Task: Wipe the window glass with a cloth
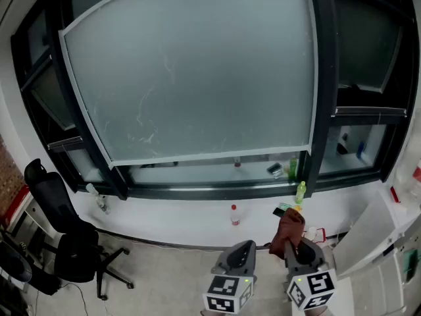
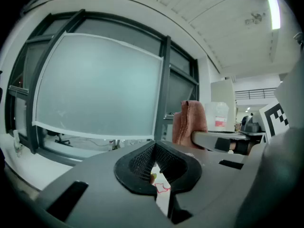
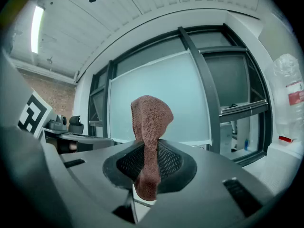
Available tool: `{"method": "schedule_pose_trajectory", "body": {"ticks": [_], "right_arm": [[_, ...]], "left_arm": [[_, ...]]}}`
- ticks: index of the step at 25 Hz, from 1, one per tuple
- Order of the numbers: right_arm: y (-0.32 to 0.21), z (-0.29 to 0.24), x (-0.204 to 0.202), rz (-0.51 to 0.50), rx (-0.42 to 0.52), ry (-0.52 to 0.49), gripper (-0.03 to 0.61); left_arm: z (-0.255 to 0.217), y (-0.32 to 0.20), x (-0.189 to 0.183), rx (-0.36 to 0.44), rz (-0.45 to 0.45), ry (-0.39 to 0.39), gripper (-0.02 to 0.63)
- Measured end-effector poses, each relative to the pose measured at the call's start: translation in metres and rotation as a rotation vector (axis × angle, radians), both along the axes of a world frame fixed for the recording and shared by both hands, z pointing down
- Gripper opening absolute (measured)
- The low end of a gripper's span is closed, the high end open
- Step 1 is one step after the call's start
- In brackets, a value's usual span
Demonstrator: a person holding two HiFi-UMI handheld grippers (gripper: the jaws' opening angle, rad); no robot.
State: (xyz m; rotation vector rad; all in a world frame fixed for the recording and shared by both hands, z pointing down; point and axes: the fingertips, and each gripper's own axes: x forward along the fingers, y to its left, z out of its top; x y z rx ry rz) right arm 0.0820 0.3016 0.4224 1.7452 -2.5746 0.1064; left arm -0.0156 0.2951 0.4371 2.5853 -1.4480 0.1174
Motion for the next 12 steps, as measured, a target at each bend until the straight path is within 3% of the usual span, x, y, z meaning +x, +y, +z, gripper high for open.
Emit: {"method": "schedule_pose_trajectory", "body": {"ticks": [12], "right_arm": [[0.014,-0.005,-0.026,-0.071,0.024,0.012,0.048]], "left_arm": [[-0.007,0.011,-0.017,0.01,-0.045,0.033,0.003]]}}
